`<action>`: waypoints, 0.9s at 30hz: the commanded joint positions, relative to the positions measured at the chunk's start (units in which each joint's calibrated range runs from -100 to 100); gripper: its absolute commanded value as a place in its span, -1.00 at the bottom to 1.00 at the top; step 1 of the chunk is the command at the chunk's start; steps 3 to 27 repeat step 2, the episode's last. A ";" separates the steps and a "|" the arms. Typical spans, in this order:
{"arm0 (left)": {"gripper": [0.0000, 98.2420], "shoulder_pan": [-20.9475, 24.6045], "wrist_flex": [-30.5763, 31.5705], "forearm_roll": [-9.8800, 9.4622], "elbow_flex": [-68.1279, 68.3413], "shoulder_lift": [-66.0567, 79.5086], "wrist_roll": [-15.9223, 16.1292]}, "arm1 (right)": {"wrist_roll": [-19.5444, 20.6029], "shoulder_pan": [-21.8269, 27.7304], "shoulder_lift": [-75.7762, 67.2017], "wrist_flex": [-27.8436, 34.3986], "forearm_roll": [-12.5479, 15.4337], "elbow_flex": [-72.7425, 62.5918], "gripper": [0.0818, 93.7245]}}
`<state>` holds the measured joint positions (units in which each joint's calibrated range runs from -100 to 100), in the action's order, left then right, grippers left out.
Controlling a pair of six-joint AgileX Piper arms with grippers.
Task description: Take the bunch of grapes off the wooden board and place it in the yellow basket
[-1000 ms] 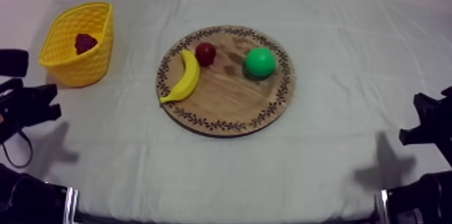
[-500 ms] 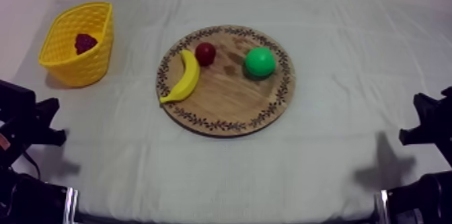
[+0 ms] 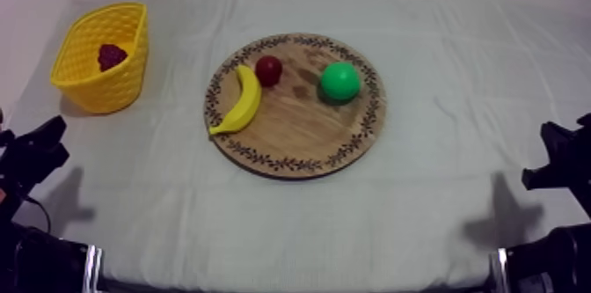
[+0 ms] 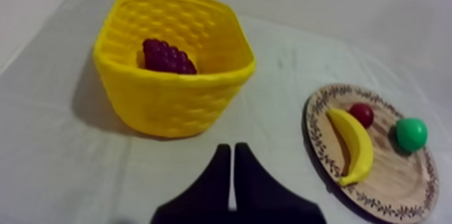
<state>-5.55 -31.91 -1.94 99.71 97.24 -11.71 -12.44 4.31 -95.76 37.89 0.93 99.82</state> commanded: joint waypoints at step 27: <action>-1.00 1.37 0.02 -0.07 0.11 2.02 0.22 | 0.03 -0.02 0.00 0.02 0.02 -0.04 -0.99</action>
